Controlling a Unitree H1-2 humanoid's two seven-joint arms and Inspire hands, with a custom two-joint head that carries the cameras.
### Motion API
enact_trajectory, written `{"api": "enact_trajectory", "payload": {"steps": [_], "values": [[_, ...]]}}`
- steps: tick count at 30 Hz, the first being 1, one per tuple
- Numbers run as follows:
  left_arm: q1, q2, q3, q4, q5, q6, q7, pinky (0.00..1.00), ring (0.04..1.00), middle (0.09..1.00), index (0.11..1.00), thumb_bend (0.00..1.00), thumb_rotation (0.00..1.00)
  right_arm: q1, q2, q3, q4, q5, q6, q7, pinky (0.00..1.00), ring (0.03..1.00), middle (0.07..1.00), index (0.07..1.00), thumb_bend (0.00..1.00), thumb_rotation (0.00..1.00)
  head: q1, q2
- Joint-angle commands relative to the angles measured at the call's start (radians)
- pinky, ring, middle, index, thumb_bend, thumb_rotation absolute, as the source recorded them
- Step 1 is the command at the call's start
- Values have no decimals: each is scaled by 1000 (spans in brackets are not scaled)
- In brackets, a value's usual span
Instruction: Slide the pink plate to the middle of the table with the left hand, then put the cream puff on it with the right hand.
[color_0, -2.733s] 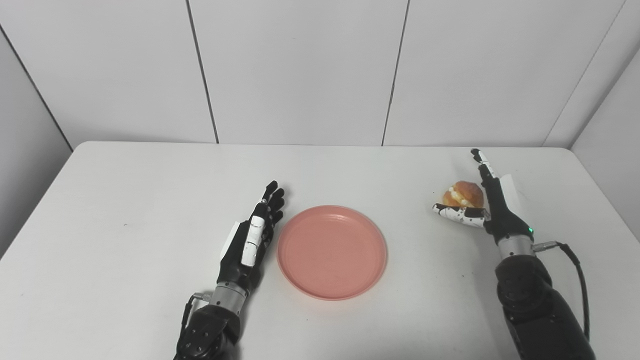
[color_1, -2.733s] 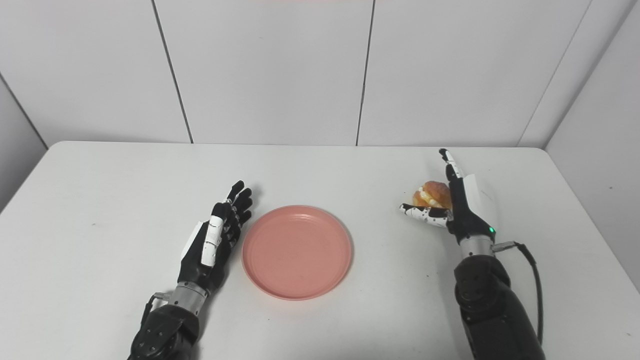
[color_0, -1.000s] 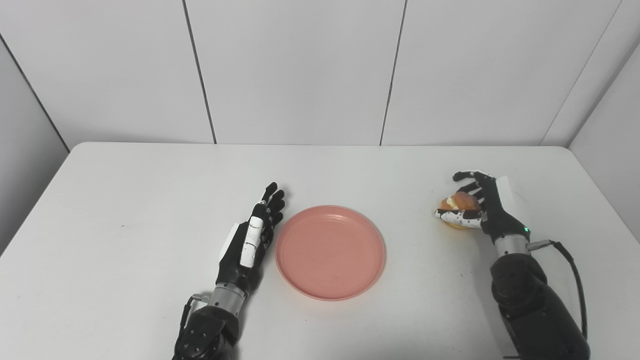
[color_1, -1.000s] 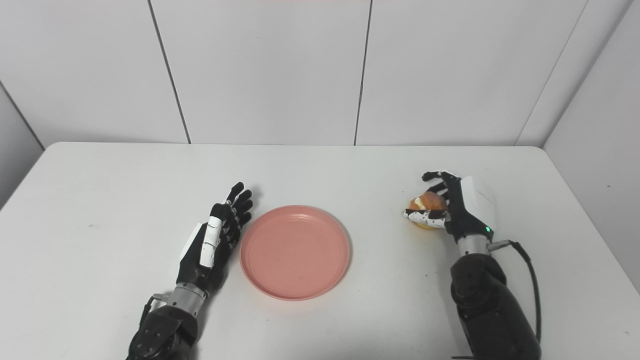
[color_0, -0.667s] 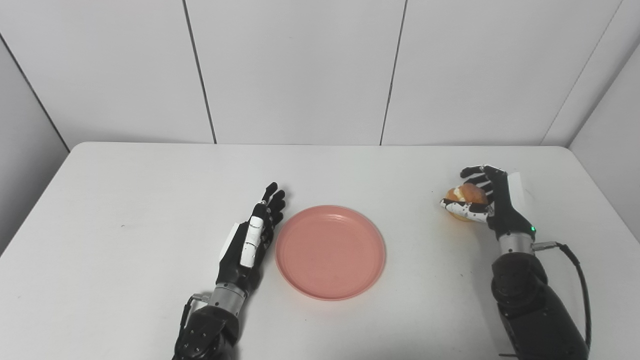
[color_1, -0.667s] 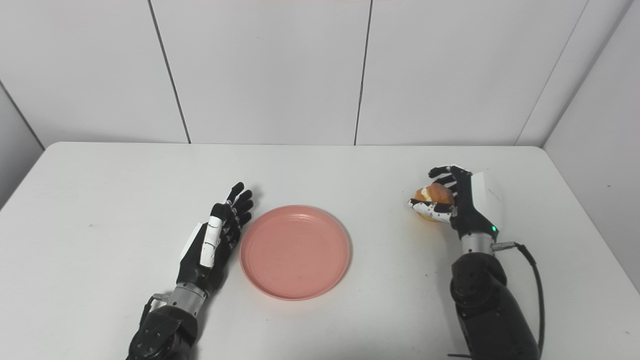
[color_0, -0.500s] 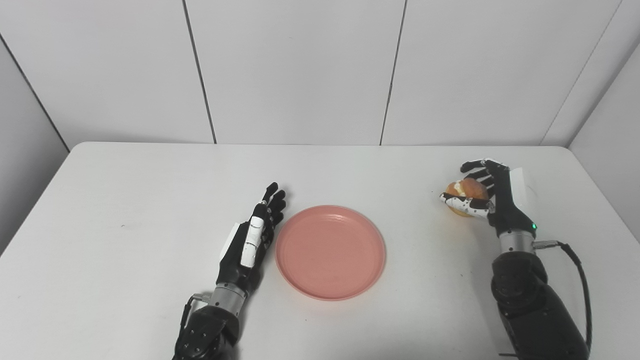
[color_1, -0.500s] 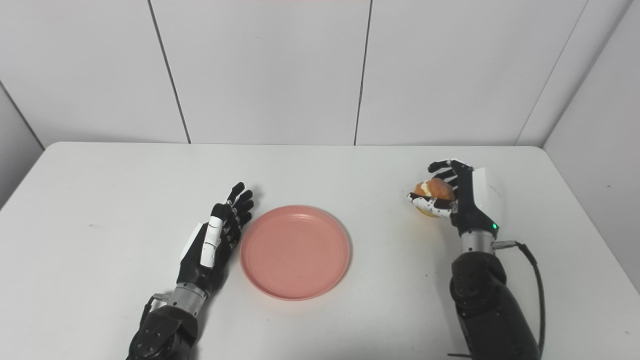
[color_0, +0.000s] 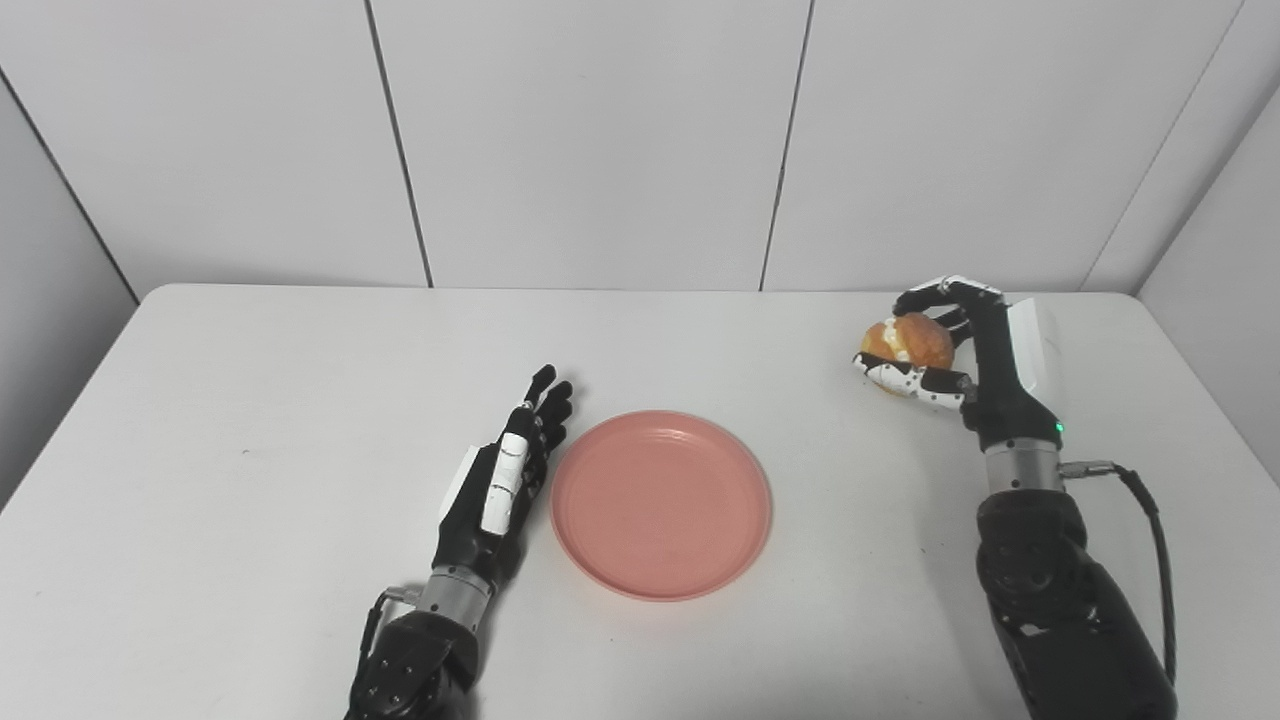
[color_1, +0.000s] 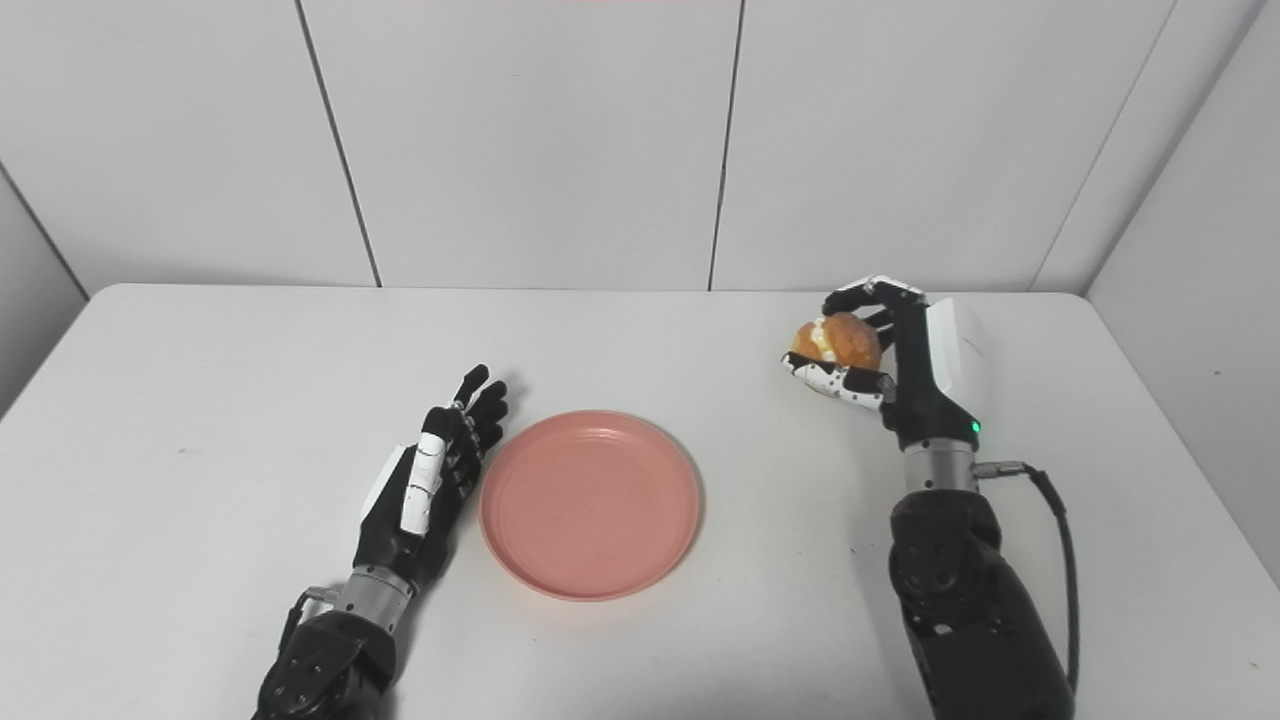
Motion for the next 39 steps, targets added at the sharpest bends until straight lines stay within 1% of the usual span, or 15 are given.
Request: {"api": "enact_trajectory", "payload": {"steps": [1,3,7,9,13,18,20,24,29,30,31,33,35,38,39], "values": [[60,-8,-4,23,10,-9,2,1000,981,971,968,711,1000,-17,-3,1,-40,1,-46,4,364,425,557,452,506,0,0,0],[60,-8,-7,20,11,-7,3,1000,983,973,970,707,1000,-13,7,13,-48,2,-64,11,368,423,556,450,506,0,0,2],[59,-10,-8,20,15,-8,5,1000,983,974,972,698,1000,-1,35,41,-32,7,-150,-3,394,435,547,447,507,0,1,6],[59,-12,-8,20,16,-10,6,1000,981,973,971,698,1000,4,49,53,-24,0,-181,-8,397,439,544,446,508,0,1,8],[59,-17,-9,18,22,-12,11,998,978,970,969,691,1000,14,59,73,-20,-10,-221,8,410,449,540,440,508,0,4,10],[57,-19,-13,18,27,-9,10,1000,978,970,971,698,1000,24,70,89,-15,1,-257,29,388,435,541,446,508,0,5,15],[57,-21,-14,16,26,-8,10,1000,981,973,974,700,1000,31,77,97,-14,8,-273,40,408,449,533,445,509,0,8,18],[59,-25,-18,6,29,1,12,1000,982,974,974,703,1000,44,92,112,-16,4,-290,49,392,439,542,449,508,0,13,21],[57,-26,-22,6,44,5,21,1000,976,969,972,709,1000,62,109,156,-8,-50,-326,41,454,482,523,435,509,0,9,24],[57,-26,-22,6,45,6,20,1000,977,970,973,712,1000,65,114,163,-7,-71,-322,35,445,471,528,439,509,0,9,24],[56,-25,-21,5,45,10,19,1000,977,970,973,717,1000,66,118,169,-5,-90,-320,30,404,444,540,446,508,0,7,26],[55,-23,-20,5,42,14,16,1000,979,971,973,724,1000,68,125,180,1,-107,-322,31,325,450,533,442,509,0,5,25],[55,-23,-19,4,39,15,13,1000,980,971,973,724,1000,69,129,192,8,-105,-331,44,310,451,532,442,509,0,4,25],[55,-23,-19,4,43,8,15,1000,978,968,968,723,1000,71,135,210,20,-87,-345,65,381,436,546,453,507,0,4,28],[55,-22,-20,4,43,7,14,1000,979,969,970,721,1000,72,136,215,23,-86,-348,68,412,453,538,448,508,0,4,30]]}}
